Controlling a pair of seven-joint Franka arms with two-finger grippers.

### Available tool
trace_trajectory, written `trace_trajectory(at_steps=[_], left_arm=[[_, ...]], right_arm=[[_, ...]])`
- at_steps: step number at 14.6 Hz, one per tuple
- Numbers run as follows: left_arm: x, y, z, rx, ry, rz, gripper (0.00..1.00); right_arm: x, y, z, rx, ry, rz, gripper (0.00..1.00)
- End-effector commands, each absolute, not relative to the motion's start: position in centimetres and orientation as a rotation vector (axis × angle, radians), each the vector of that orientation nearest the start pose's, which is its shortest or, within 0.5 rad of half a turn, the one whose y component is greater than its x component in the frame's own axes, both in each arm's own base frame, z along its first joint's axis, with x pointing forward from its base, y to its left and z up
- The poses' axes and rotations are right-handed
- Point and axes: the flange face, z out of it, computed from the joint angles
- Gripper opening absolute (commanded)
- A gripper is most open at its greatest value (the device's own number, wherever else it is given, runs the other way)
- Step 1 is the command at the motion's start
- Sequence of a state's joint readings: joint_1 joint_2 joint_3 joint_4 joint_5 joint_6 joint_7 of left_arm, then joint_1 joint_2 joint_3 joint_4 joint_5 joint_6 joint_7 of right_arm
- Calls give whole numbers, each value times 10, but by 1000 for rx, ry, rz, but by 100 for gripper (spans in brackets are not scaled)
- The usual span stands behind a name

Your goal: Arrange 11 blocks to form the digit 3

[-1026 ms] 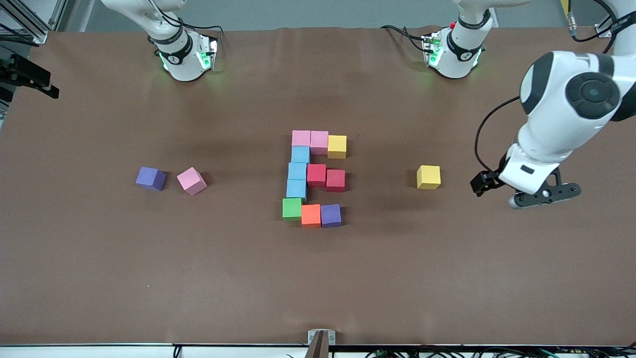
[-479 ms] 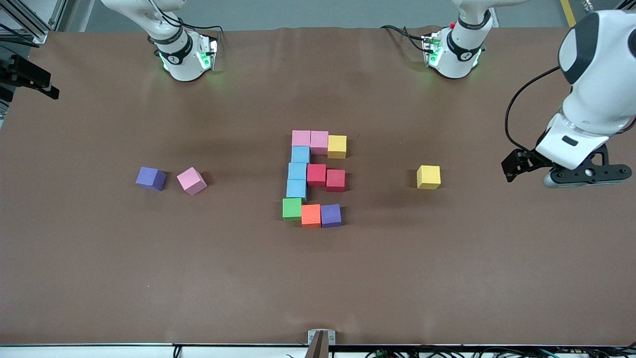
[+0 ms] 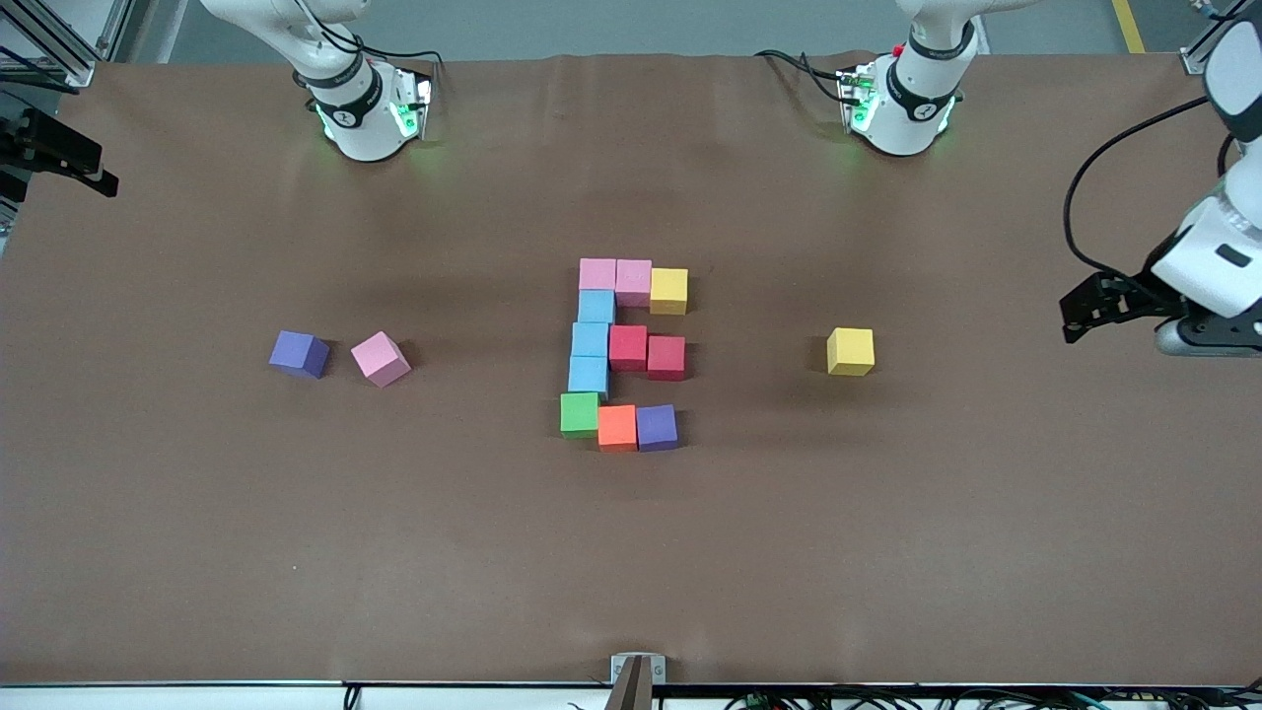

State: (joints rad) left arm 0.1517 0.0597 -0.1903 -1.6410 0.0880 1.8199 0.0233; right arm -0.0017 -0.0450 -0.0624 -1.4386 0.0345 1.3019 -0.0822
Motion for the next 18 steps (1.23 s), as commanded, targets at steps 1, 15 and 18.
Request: trace_trajectory(at_steps=[1, 15, 18], left_arm=[[582, 1, 600, -3079, 135, -203, 100], [574, 24, 625, -3076, 128, -267, 100], [566, 31, 634, -3076, 173, -244, 100]], right_arm=[[504, -28, 690, -3112, -31, 122, 100], [504, -26, 690, -3118, -36, 128, 100], [504, -25, 690, -3118, -38, 128, 100]])
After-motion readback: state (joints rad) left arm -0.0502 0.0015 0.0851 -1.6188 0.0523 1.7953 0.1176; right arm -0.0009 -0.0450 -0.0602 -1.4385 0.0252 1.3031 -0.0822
